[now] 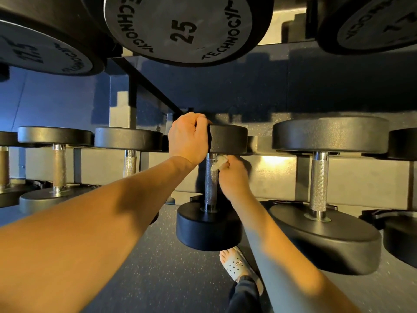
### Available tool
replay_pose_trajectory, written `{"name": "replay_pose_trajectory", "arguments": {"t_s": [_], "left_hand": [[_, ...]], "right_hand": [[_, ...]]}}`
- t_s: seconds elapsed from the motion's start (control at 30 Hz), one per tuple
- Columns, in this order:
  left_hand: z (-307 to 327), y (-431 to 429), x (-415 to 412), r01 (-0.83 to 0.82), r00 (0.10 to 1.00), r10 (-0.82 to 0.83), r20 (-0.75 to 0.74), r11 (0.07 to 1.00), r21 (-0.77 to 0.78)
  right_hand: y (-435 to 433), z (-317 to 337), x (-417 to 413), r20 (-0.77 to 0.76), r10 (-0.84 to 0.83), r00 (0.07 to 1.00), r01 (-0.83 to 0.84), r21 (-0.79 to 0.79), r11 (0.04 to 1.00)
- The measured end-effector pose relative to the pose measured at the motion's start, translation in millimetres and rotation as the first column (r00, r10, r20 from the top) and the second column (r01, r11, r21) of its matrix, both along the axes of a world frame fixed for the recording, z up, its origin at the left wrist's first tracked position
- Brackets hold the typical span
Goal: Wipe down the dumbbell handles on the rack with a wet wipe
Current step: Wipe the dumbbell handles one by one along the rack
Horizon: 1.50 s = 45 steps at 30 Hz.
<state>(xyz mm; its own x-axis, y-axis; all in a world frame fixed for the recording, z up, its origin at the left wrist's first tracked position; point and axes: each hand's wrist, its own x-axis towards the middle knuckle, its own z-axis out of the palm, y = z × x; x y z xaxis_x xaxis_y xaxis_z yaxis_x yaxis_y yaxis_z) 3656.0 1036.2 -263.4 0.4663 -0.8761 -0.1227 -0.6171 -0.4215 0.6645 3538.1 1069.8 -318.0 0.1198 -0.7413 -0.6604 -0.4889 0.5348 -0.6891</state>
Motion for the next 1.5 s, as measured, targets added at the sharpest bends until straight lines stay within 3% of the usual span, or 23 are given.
{"name": "replay_pose_trajectory", "arguments": {"t_s": [0.07, 0.13, 0.2, 0.27, 0.33, 0.37, 0.43, 0.5, 0.57, 0.63, 0.67, 0.73, 0.8, 0.87, 0.93, 1.0, 1.1, 1.17, 1.27, 1.33, 1.4, 1.5], "left_hand": [[-1.1, -0.2, 1.0, -0.001, 1.0, 0.001, -0.004, 1.0, 0.004], [-0.2, 0.5, 0.6, -0.007, 1.0, 0.007, -0.012, 1.0, -0.004], [0.3, 0.9, 0.1, -0.003, 1.0, 0.003, -0.009, 1.0, -0.009], [0.4, 0.9, -0.8, -0.003, 1.0, 0.003, -0.008, 1.0, -0.002], [0.2, 0.5, -1.0, -0.015, 1.0, 0.015, -0.009, 1.0, 0.001], [0.0, 0.2, -0.4, -0.013, 1.0, 0.013, -0.007, 1.0, -0.001], [-0.4, 0.6, 0.3, 0.006, 1.0, -0.006, 0.001, 1.0, -0.001], [-1.0, 1.1, 0.5, 0.007, 1.0, -0.007, 0.004, 1.0, 0.002], [-1.7, 0.5, 1.0, 0.003, 1.0, -0.003, 0.006, 1.0, 0.005], [-1.8, 0.7, 1.4, 0.0, 1.0, 0.0, 0.002, 1.0, 0.004], [-1.6, 0.5, 1.4, 0.001, 1.0, -0.001, 0.003, 1.0, 0.004], [-1.8, 0.1, 1.9, 0.004, 1.0, -0.004, 0.01, 1.0, 0.008], [-1.5, 0.0, 1.4, -0.003, 1.0, 0.003, 0.011, 1.0, 0.008], [-0.5, -0.1, 0.1, -0.01, 1.0, 0.01, 0.012, 1.0, 0.0], [-0.2, 0.0, -0.3, -0.013, 1.0, 0.013, 0.015, 1.0, -0.004], [0.1, 0.1, -0.1, -0.014, 1.0, 0.014, 0.013, 1.0, 0.0], [2.0, -0.2, -0.7, -0.02, 1.0, 0.02, 0.013, 1.0, 0.017], [4.3, -0.1, -2.5, -0.021, 0.999, 0.02, 0.027, 1.0, 0.02], [7.8, 0.0, -5.8, -0.029, 0.999, 0.029, 0.029, 0.999, 0.013], [6.3, -0.6, -5.6, -0.045, 0.999, 0.045, 0.01, 0.999, 0.016], [2.9, 0.3, -4.5, -0.063, 0.998, 0.063, 0.013, 0.998, 0.003], [-0.2, -1.3, -4.2, -0.069, 0.997, 0.069, -0.018, 0.998, 0.014]], "right_hand": [[13.7, 2.8, -8.0, -0.05, 0.23, 0.972, -0.229, 0.026, 0.973], [29.3, 10.7, -24.5, -0.155, 0.549, 0.822, -0.556, -0.004, 0.831], [25.2, 13.8, -35.3, -0.243, 0.668, 0.703, -0.69, -0.004, 0.724], [11.3, 12.9, -33.5, -0.222, 0.546, 0.808, -0.577, -0.11, 0.809], [-0.1, 7.1, -22.9, 0.002, 0.181, 0.984, -0.179, -0.11, 0.978], [-2.0, 4.0, -15.2, 0.127, -0.018, 0.992, 0.021, -0.022, 1.0], [2.5, -3.2, -2.7, 0.178, -0.178, 0.968, 0.167, 0.073, 0.983], [14.0, -4.1, -2.6, 0.122, -0.078, 0.99, 0.079, -0.003, 0.997], [22.3, 0.9, -13.7, 0.009, 0.132, 0.991, -0.129, -0.155, 0.979], [25.6, 9.0, -24.7, -0.163, 0.437, 0.885, -0.46, -0.154, 0.874], [26.5, 10.0, -28.1, -0.194, 0.504, 0.842, -0.53, -0.117, 0.84], [21.3, 12.9, -28.6, -0.126, 0.399, 0.908, -0.413, -0.104, 0.905], [9.7, 10.0, -20.1, 0.024, 0.028, 0.999, -0.025, -0.111, 0.994], [2.8, 8.2, -7.5, 0.135, -0.197, 0.971, 0.208, -0.08, 0.975], [8.9, 8.9, -1.5, 0.064, -0.089, 0.994, 0.1, -0.18, 0.979], [18.6, 13.1, -12.8, -0.036, 0.158, 0.987, -0.163, -0.239, 0.957], [22.7, 18.4, -34.5, -0.106, 0.52, 0.848, -0.531, -0.155, 0.833], [14.6, 21.0, -35.6, -0.123, 0.508, 0.853, -0.522, -0.181, 0.833], [5.4, 27.7, -21.1, -0.08, 0.14, 0.987, -0.159, -0.325, 0.932], [13.7, 28.1, -13.1, 0.023, 0.055, 0.998, -0.042, -0.389, 0.92], [32.1, 27.1, -13.1, 0.102, 0.166, 0.981, -0.116, -0.378, 0.919], [47.9, 19.9, -25.7, 0.059, 0.473, 0.879, -0.447, -0.244, 0.861]]}}
